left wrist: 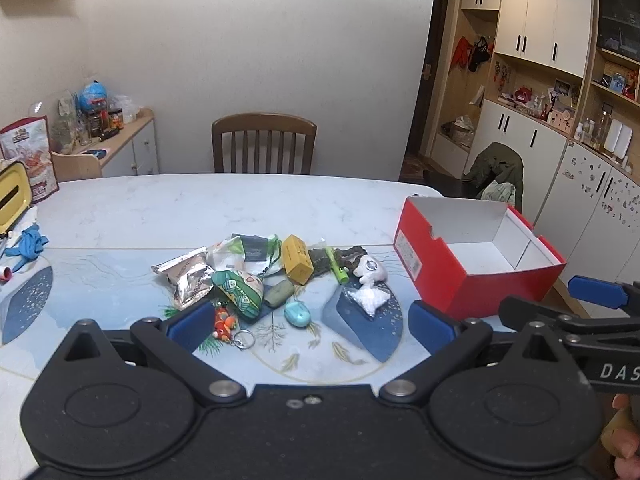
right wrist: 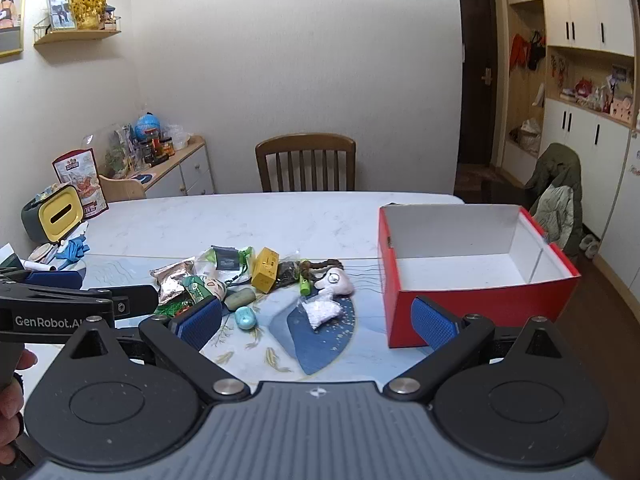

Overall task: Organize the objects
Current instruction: 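Move the right tool to the bag of white beads while the left tool approaches the green plush charm, then close the right tool on the bead bag while the left tool grasps the plush charm, then carry the bead bag and plush charm with both tools into the red shoebox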

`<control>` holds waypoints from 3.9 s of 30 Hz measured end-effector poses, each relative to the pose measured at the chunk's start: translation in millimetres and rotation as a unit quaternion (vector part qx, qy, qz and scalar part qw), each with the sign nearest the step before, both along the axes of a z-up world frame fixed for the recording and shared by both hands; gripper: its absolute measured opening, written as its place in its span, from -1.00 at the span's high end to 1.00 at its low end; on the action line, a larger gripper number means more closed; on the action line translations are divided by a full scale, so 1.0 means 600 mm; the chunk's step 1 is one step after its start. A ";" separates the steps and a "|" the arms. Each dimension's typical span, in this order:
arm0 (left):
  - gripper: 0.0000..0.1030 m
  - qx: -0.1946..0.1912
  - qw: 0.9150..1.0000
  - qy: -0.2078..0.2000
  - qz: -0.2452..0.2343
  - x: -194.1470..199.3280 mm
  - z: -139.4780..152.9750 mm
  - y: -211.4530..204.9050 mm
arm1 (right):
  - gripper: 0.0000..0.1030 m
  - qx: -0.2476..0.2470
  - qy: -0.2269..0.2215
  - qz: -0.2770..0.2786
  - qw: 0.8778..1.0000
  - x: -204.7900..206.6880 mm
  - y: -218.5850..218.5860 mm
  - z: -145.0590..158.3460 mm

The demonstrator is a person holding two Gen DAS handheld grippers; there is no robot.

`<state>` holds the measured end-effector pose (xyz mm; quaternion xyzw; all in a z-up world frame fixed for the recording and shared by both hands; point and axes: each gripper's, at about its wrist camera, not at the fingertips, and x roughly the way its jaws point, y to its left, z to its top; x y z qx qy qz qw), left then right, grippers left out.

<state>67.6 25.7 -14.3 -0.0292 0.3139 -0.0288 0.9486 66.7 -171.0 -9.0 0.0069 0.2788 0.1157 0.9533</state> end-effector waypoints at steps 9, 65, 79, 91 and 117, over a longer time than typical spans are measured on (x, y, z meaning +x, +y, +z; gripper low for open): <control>-0.99 -0.016 0.999 0.032 0.003 0.081 -0.049 0.070 | -0.97 -0.018 0.027 -0.013 0.999 0.074 0.043 -0.036; -0.39 0.112 0.986 0.066 -0.102 0.314 -0.267 0.110 | 0.01 -0.089 0.194 -0.033 0.976 0.370 0.125 -0.289; -0.31 0.076 0.991 0.068 -0.089 0.310 -0.236 0.120 | 0.31 -0.078 0.182 -0.045 0.979 0.342 0.119 -0.249; -0.30 0.028 0.994 0.048 -0.092 0.289 -0.142 0.120 | 0.32 -0.043 0.161 -0.035 0.985 0.294 0.107 -0.161; -0.31 -0.017 0.989 0.035 -0.139 0.324 0.055 -0.067 | 0.32 -0.012 0.110 0.015 0.994 0.281 -0.078 -0.024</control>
